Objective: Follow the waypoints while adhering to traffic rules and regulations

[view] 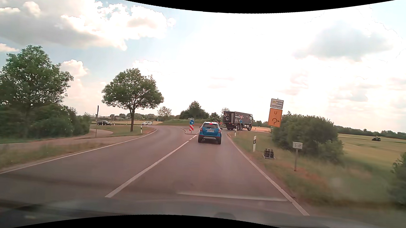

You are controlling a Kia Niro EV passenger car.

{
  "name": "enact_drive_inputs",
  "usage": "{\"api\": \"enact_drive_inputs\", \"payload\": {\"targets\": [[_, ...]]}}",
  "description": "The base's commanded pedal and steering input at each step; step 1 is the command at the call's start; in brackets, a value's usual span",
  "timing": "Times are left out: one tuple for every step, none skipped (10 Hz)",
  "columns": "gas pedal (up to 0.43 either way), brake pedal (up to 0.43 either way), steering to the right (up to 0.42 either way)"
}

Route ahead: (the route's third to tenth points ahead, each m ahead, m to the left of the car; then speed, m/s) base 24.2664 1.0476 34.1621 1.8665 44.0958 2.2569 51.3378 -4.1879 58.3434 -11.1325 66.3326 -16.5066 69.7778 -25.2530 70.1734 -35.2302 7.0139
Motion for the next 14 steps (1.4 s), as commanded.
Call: {"api": "enact_drive_inputs", "payload": {"targets": [[0.0, 0.0, -0.002], [0.0, 0.0, -0.001], [0.0, 0.0, -0.002], [0.0, 0.0, -0.001], [0.0, 0.0, -0.001], [0.0, 0.0, -0.001], [0.0, 0.0, -0.001], [0.0, 0.0, -0.001], [0.0, 0.0, -0.002], [0.0, 0.0, -0.001], [0.0, 0.0, -0.001], [0.0, 0.061, -0.001], [0.0, 0.128, -0.001], [0.0, 0.14, 0.0]]}}
